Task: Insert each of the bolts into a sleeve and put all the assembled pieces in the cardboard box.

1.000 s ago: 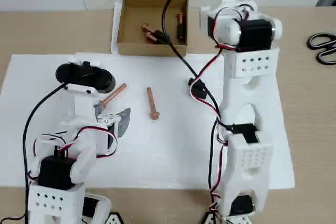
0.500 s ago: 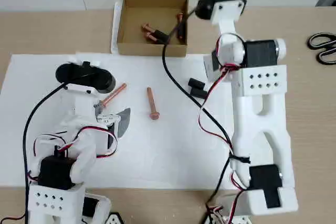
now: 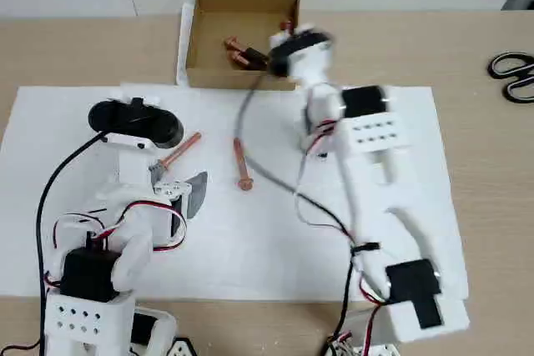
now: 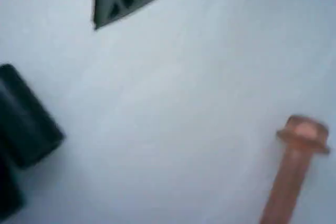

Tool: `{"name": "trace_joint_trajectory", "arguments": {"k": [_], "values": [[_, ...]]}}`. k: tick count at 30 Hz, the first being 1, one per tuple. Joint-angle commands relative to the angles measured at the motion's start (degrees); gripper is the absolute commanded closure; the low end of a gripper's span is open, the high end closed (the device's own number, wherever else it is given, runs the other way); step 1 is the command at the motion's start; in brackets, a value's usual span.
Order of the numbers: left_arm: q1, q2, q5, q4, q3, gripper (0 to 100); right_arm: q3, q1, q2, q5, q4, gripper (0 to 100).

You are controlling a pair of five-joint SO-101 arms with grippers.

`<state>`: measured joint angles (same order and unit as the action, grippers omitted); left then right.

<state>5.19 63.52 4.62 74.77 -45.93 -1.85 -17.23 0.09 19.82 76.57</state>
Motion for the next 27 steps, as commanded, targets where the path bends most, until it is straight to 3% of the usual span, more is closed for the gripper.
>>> {"name": "trace_joint_trajectory", "arguments": {"k": [1,11,27], "values": [[-0.53,0.26,0.0,0.35,2.51,78,0.26,-2.86,2.42,8.0,0.57,83.6],[-0.53,0.26,-0.18,0.35,2.24,78,4.48,-1.63,10.95,23.12,0.57,83.5],[-0.53,0.26,-0.26,0.26,2.07,78,12.4,2.86,22.9,26.2,-1.63,83.5]]}}
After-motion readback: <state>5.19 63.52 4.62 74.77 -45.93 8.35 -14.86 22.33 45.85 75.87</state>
